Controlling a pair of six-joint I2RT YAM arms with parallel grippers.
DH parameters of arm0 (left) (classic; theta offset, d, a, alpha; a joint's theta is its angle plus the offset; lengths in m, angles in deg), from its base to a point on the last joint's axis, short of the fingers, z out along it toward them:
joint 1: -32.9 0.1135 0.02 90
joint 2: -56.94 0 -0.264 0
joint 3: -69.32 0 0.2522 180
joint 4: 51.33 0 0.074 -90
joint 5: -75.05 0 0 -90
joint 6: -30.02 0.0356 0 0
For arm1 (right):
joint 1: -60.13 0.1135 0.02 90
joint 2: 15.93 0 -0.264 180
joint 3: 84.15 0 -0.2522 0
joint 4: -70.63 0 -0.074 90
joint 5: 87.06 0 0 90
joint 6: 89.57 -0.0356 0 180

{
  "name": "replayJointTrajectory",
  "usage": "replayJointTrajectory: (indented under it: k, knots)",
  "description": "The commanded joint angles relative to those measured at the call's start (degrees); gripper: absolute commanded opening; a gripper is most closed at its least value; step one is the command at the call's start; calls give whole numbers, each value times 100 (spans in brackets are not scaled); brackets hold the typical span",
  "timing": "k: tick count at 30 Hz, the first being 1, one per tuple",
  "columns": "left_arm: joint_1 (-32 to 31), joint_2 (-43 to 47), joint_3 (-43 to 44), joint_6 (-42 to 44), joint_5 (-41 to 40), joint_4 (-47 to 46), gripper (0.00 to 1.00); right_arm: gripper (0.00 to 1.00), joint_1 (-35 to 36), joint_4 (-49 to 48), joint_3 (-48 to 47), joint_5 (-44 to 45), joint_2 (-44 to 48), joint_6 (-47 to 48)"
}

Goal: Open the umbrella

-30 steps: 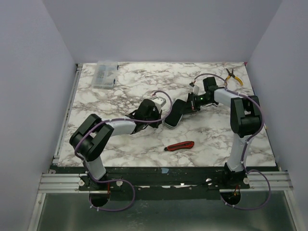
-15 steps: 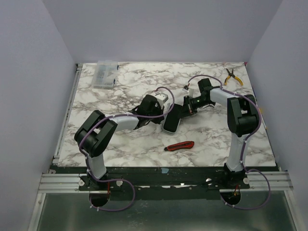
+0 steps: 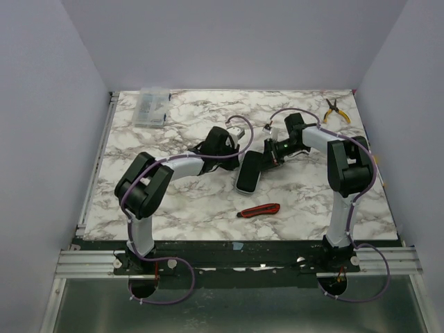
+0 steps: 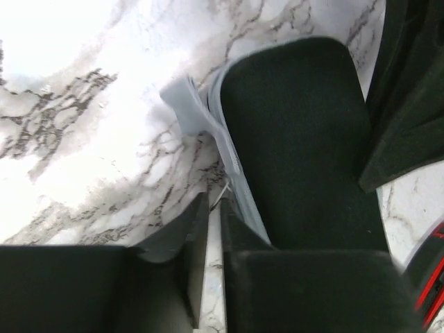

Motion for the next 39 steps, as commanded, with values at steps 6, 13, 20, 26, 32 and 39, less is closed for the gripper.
replayJointTrajectory:
  k: [6,13,20,26,32,39]
  knots:
    - [394,761,-367,351,271,-320,54,45,29,752,-408,-35,-126,269]
    - [468,1607,-929,777,310,-358,81,51,33,924,-501,-508,194,25]
    - [468,2147,-1257,1039,480,-260,87,57,147,205,-315,-885,373,-819]
    - [479,2561,-1429,1370,661,-169,87,57,472,-284,-593,-988,294,-1258]
    - [755,2872,-1634,1057,833,-83,87,59,955,-965,-935,-685,-19,-1759]
    - [1223,3142,-1831,1011,929,321,87,77,1258,-1267,-1215,444,-352,-1900]
